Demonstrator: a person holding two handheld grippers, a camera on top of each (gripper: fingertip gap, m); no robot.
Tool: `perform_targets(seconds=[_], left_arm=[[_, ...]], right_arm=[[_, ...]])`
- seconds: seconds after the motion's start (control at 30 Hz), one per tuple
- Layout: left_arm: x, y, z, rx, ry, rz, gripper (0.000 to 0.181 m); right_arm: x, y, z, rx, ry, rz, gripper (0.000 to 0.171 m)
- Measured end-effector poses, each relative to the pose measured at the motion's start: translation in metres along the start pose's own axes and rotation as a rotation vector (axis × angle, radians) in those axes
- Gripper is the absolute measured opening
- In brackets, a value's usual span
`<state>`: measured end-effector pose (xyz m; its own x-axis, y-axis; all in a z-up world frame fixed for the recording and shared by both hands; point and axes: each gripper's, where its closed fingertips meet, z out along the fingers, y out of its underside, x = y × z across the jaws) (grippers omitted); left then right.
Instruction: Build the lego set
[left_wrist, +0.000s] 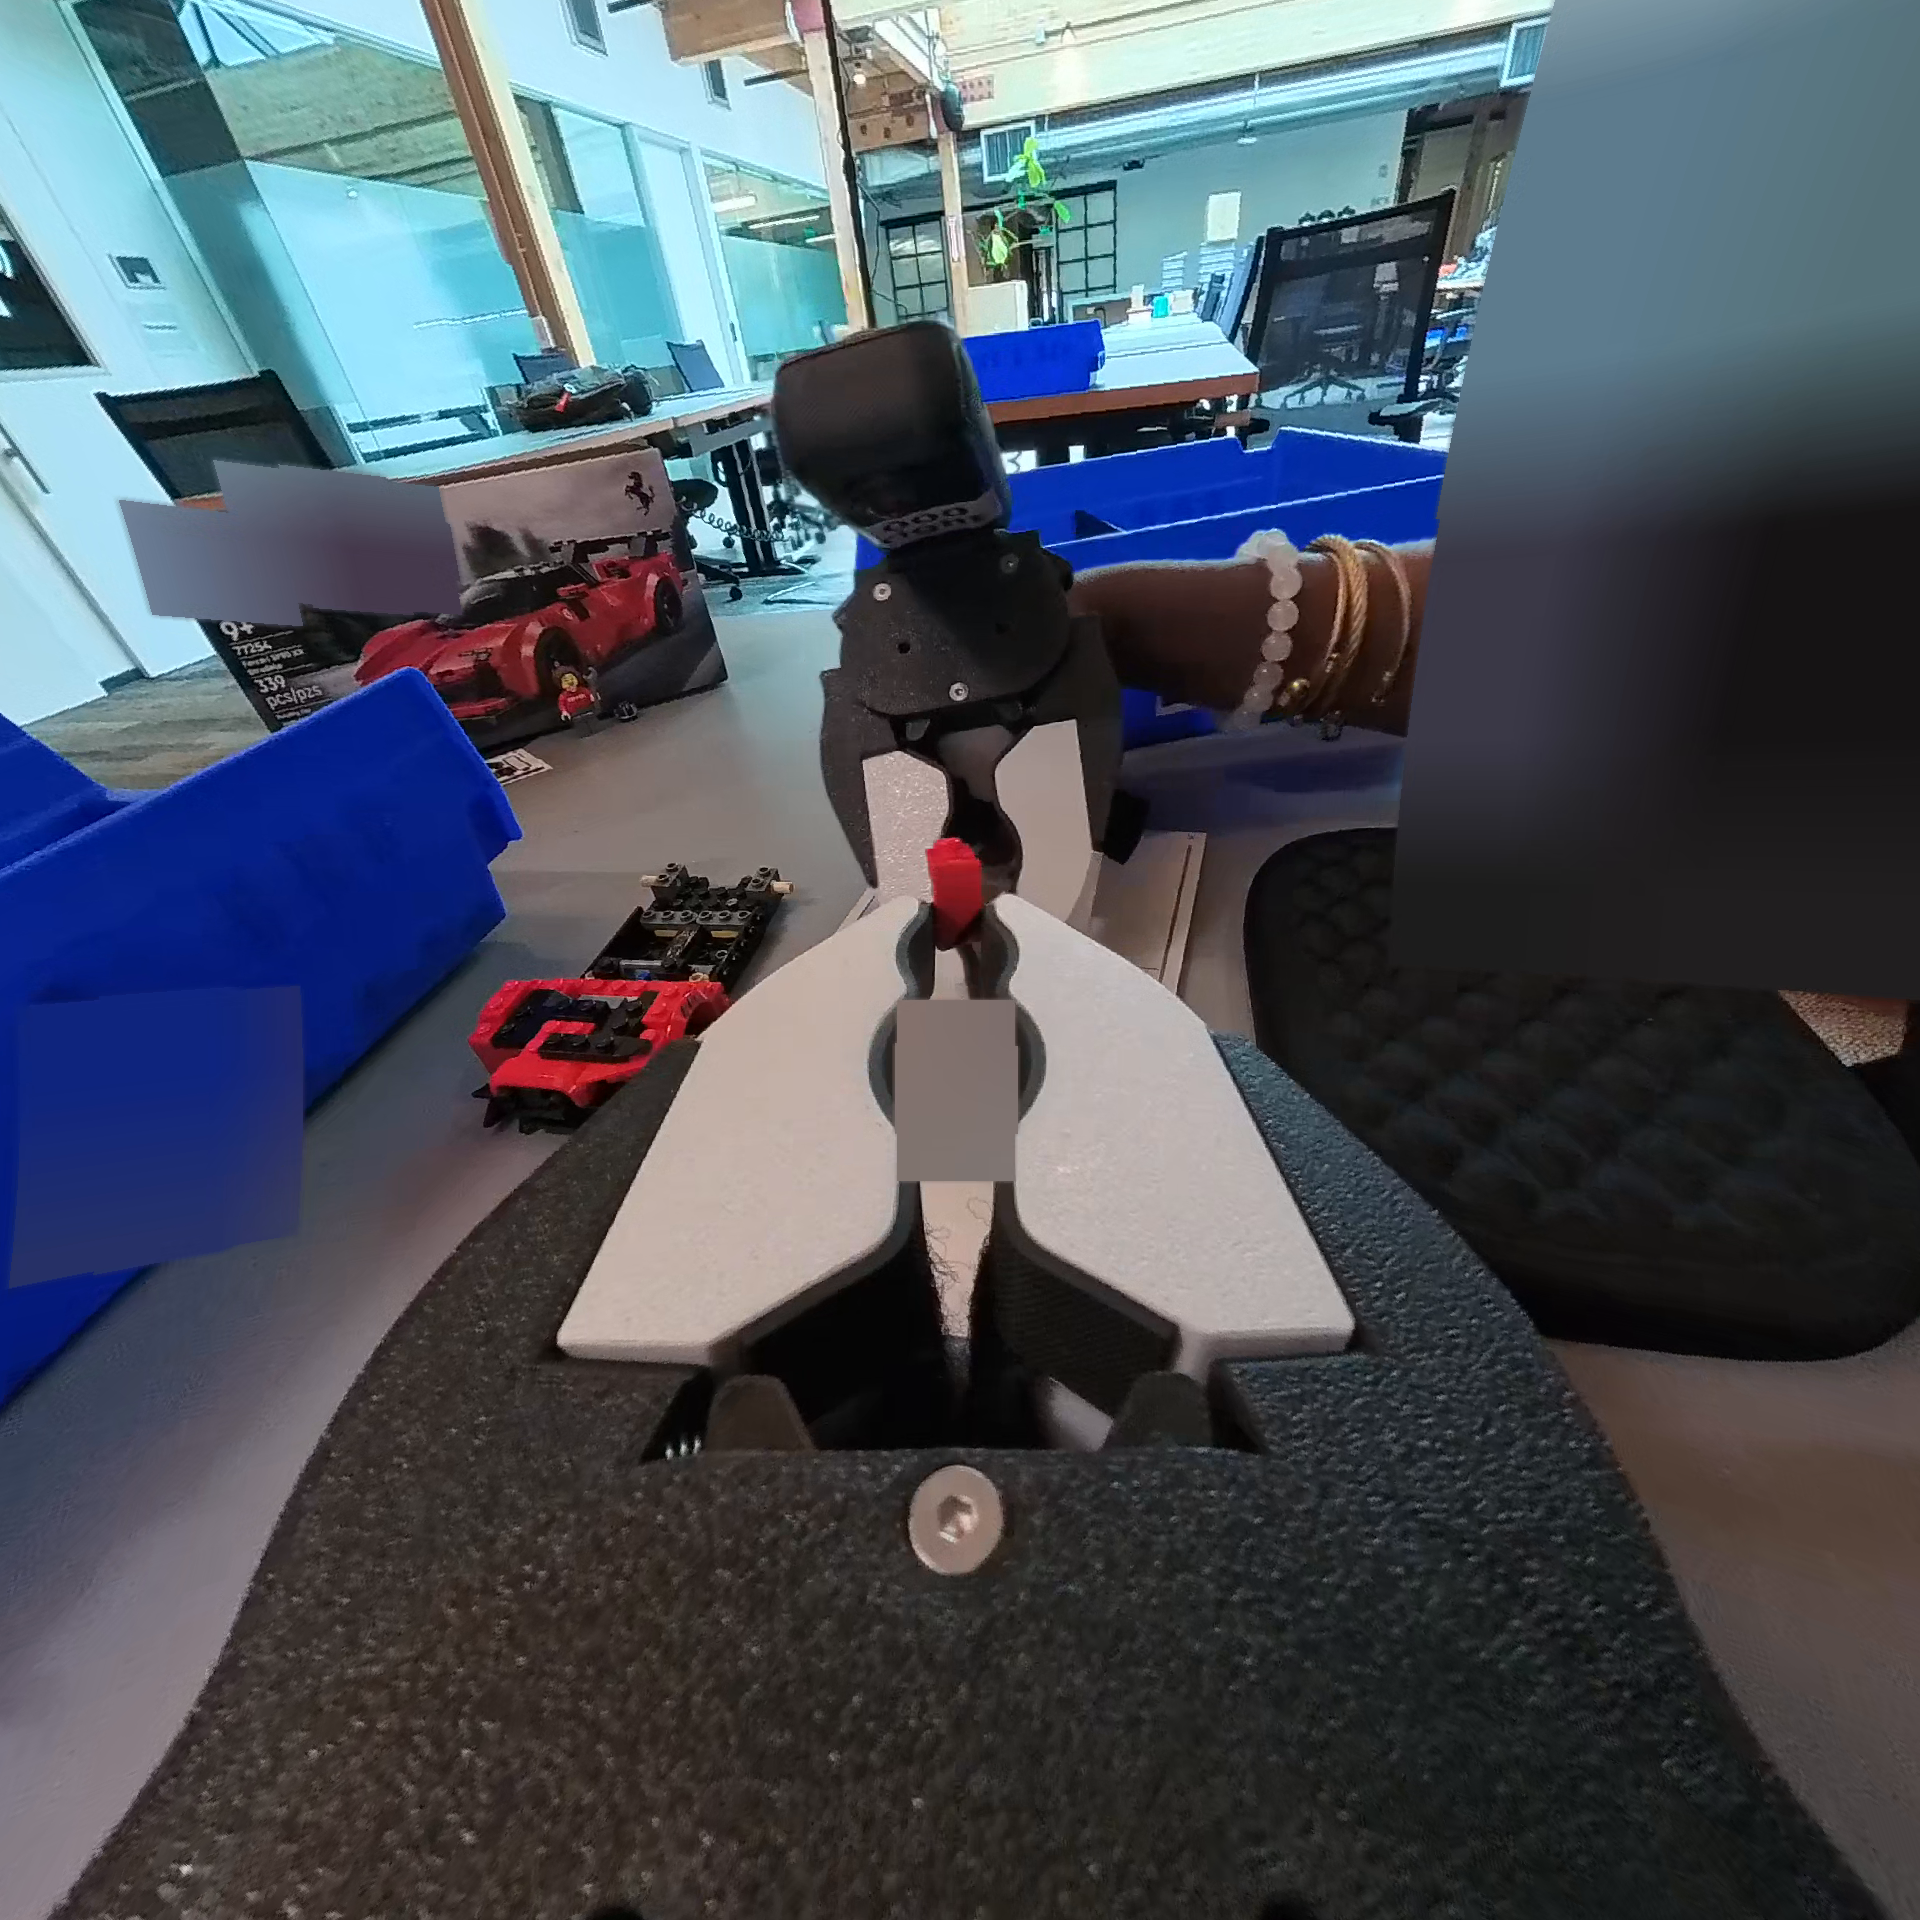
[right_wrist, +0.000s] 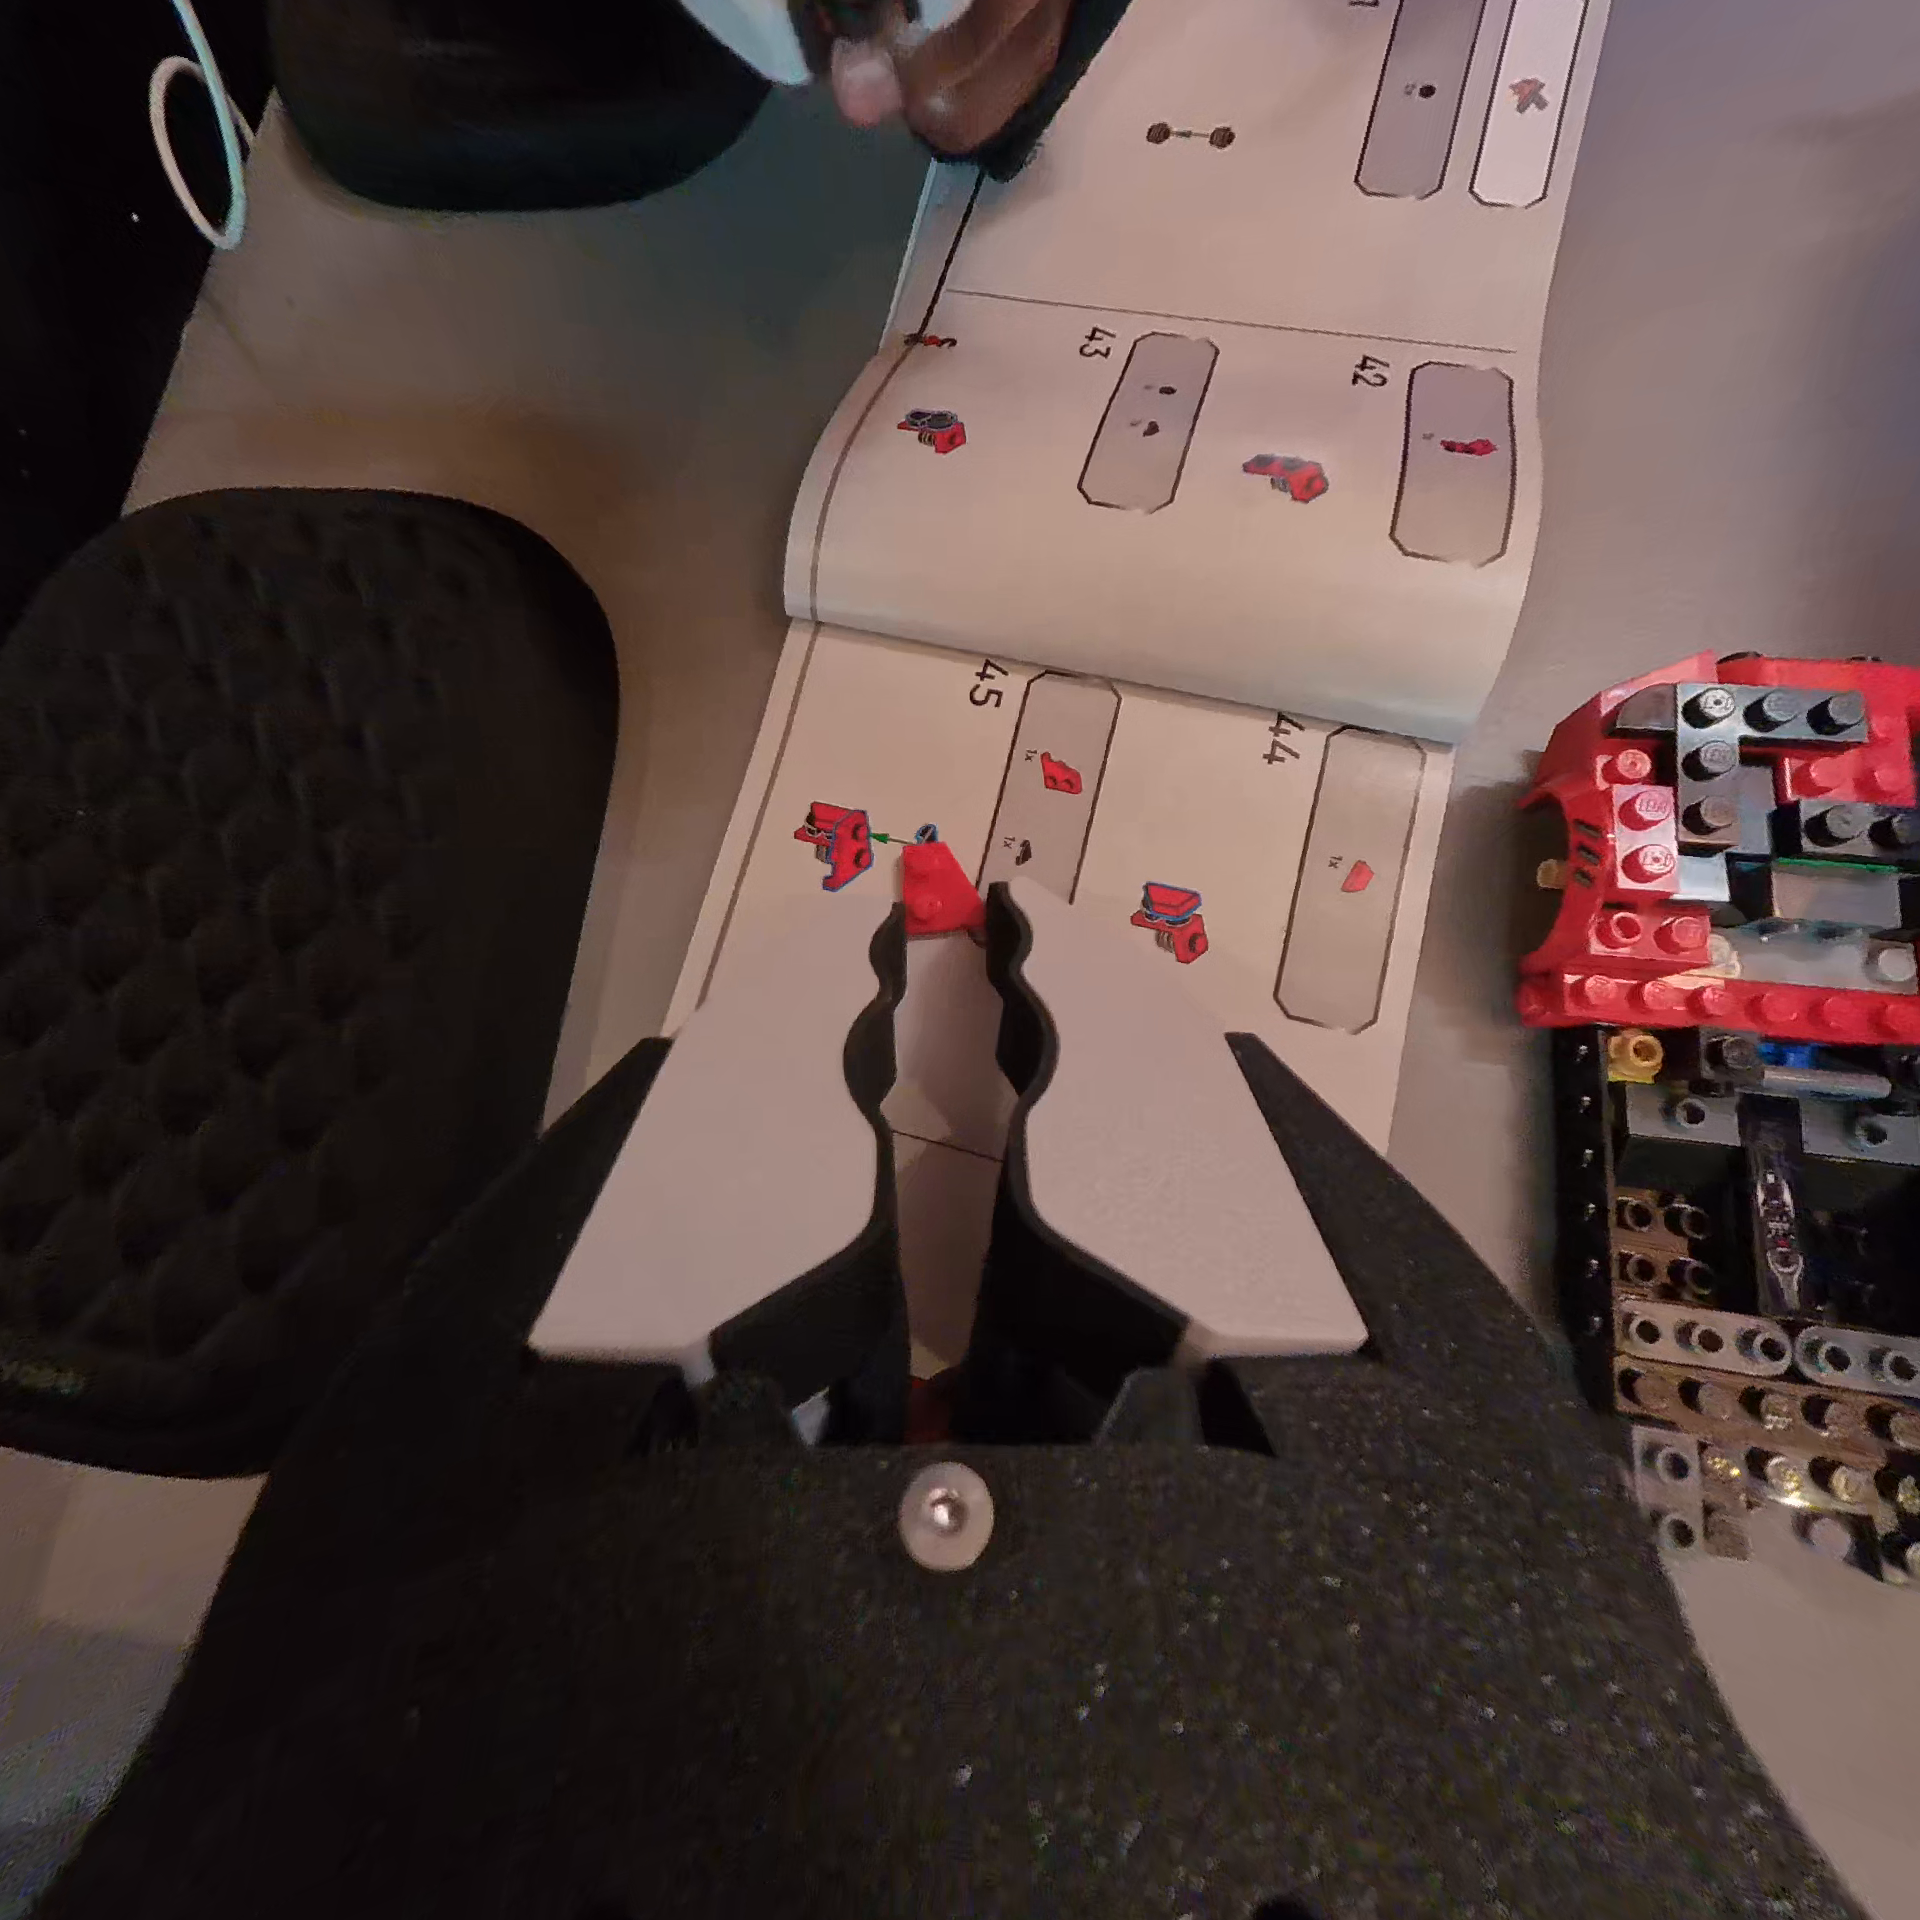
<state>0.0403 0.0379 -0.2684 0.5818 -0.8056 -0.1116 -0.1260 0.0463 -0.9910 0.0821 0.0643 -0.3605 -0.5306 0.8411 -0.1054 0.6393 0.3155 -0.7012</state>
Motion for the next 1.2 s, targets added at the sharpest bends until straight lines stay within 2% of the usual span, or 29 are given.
perform_targets(seconds=[0.17,0.33,0.47,0.7,1.2], left_arm=[[0.000,-0.003,-0.001,0.024,0.008,-0.026,0.007],[0.002,-0.008,-0.002,0.062,0.025,-0.028,0.007],[0.001,-0.010,-0.003,0.075,0.020,-0.038,0.007],[0.002,-0.009,-0.003,0.063,0.023,-0.023,0.007],[0.015,-0.008,0.000,0.061,0.093,-0.005,0.007]], right_arm=[[-0.002,-0.022,-0.018,0.117,0.081,0.066,0.014],[-0.010,-0.084,-0.052,0.232,0.158,0.118,0.014],[-0.014,-0.110,-0.056,0.218,0.182,0.128,0.013],[-0.013,-0.115,-0.044,0.127,0.194,0.081,0.014],[-0.021,-0.112,-0.039,0.105,0.130,0.033,0.013]])
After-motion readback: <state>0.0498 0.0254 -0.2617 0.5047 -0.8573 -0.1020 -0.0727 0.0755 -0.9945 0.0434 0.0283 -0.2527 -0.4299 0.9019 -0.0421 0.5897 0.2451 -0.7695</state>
